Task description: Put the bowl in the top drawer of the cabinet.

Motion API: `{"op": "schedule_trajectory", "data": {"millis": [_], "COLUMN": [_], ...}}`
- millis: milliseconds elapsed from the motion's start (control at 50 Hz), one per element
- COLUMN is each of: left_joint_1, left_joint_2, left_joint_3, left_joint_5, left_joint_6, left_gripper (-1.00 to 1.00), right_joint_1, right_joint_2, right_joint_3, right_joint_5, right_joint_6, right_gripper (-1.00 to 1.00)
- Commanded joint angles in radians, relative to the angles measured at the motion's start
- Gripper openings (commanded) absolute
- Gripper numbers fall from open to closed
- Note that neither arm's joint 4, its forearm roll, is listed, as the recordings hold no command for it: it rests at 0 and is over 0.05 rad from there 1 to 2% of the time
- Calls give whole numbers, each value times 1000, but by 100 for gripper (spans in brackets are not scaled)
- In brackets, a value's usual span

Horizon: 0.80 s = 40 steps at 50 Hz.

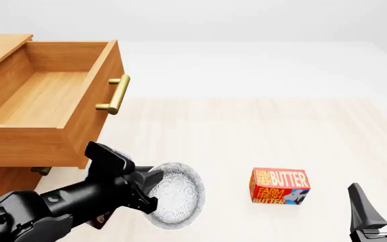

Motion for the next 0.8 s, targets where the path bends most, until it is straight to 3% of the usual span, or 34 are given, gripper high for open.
{"op": "schedule_trajectory", "data": {"millis": [20,800], "left_joint_1": [-11,5], "left_joint_2": [-71,-311], "left_joint_3": [-18,-95], "left_joint_5": [44,215], "left_joint_6": [11,80], "left_gripper": [-100,-100], "right_joint_1": [0,0], "right_joint_2": [0,0], "right_joint_3": [1,1], "right_joint_5": [-1,-1], "right_joint_6": [0,0], "right_gripper": [100,100]}}
